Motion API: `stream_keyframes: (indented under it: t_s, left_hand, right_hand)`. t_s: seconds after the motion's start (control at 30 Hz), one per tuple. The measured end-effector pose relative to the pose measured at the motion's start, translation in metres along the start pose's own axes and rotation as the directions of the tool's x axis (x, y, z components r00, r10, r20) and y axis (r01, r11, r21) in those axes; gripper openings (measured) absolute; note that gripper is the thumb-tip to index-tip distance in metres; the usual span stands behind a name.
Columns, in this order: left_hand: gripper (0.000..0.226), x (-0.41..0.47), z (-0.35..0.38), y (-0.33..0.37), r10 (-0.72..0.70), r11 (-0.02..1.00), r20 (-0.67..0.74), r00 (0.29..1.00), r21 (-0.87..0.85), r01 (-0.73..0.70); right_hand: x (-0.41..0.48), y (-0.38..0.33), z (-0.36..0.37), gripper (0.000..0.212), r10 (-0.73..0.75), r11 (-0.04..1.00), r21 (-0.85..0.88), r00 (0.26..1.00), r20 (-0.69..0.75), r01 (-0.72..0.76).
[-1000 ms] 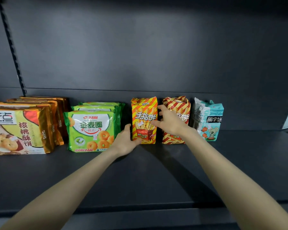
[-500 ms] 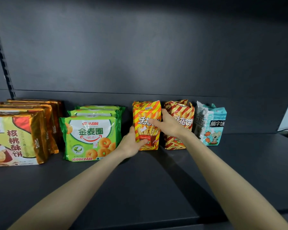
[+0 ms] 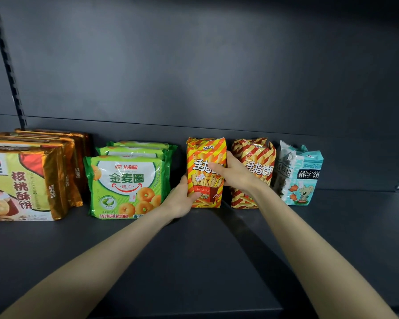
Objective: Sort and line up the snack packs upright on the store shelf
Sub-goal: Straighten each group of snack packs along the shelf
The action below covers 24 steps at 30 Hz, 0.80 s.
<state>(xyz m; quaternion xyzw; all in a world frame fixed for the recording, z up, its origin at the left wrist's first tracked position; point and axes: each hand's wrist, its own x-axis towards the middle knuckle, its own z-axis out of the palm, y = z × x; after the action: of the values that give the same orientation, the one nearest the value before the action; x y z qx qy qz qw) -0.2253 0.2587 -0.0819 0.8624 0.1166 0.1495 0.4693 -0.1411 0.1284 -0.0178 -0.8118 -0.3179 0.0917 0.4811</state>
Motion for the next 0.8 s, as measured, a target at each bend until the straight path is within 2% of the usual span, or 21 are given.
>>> stream_keyframes:
  t_s: [0.3,0.5,0.8]
  left_hand:
    - [0.062,0.0,-0.001,-0.002,-0.03,0.999,-0.013,0.999,-0.045,0.03]
    - [0.062,-0.004,-0.001,0.001,-0.037,0.999,-0.017,0.999,-0.017,0.037]
    - [0.057,-0.022,-0.006,0.014,-0.01,0.988,-0.049,0.999,0.154,0.017]
  right_hand:
    - [0.001,-0.002,0.002,0.054,-0.001,0.999,-0.034,1.0,0.008,0.001]
    - [-0.003,-0.004,0.002,0.055,0.001,0.998,-0.07,1.0,0.007,-0.001]
    - [-0.026,-0.012,-0.008,0.066,-0.067,0.93,-0.36,0.998,0.019,0.069]
